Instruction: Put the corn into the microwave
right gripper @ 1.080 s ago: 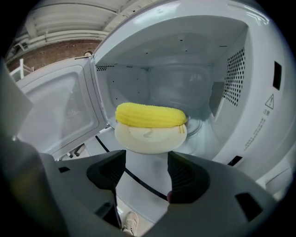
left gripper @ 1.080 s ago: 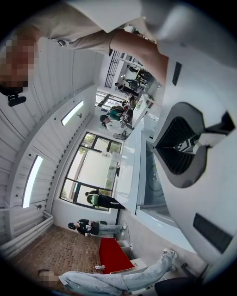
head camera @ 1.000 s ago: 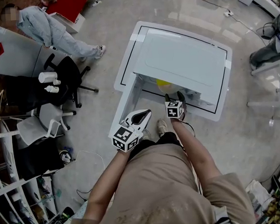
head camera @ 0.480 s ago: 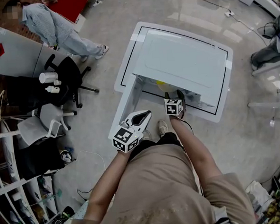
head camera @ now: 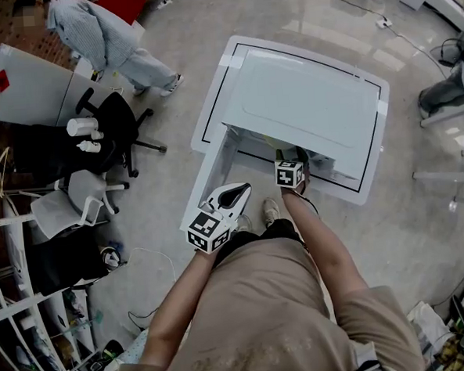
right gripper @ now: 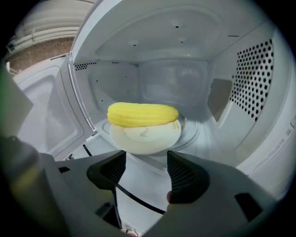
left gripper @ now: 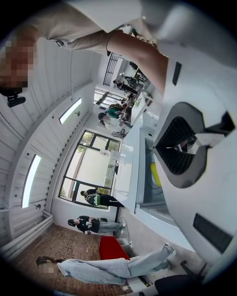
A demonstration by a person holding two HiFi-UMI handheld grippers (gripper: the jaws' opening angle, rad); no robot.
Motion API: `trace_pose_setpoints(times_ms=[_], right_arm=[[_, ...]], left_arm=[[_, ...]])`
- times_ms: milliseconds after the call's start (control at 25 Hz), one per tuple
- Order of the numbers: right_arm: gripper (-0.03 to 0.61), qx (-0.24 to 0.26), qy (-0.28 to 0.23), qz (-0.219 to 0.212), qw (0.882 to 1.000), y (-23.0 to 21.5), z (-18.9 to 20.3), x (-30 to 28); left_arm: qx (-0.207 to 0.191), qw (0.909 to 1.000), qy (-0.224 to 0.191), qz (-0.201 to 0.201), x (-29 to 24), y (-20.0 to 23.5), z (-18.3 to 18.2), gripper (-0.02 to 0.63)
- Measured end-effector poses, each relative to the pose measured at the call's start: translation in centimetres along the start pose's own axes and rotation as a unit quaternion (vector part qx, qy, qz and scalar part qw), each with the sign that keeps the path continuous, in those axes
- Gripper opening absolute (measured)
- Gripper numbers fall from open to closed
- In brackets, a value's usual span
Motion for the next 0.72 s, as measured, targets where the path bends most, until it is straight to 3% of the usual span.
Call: trace_pose_setpoints(times_ms=[320,720], right_arm=[[0.287,0.032,0.001,0.005,0.999,0.16,0.21,0.21],[0.287,0.024,0.024,0.013,0.999,-0.1,-0.16,-0.33]], left_arm=[[-0.001,1.0,0.0,-0.002,-0.14,0.15,-0.1,0.002],[0.002,1.0,-0.002,-0.009,-0.23,0.52,-0.14,0.002]])
Point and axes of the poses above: the fingertips, and each gripper's own axes: x backward along the fingers, y to its left, z out of its underside, the point moved 8 cm from there along x, backward along the fingers, and after that the axes turned 14 degrees about x, right-handed, at the moved point
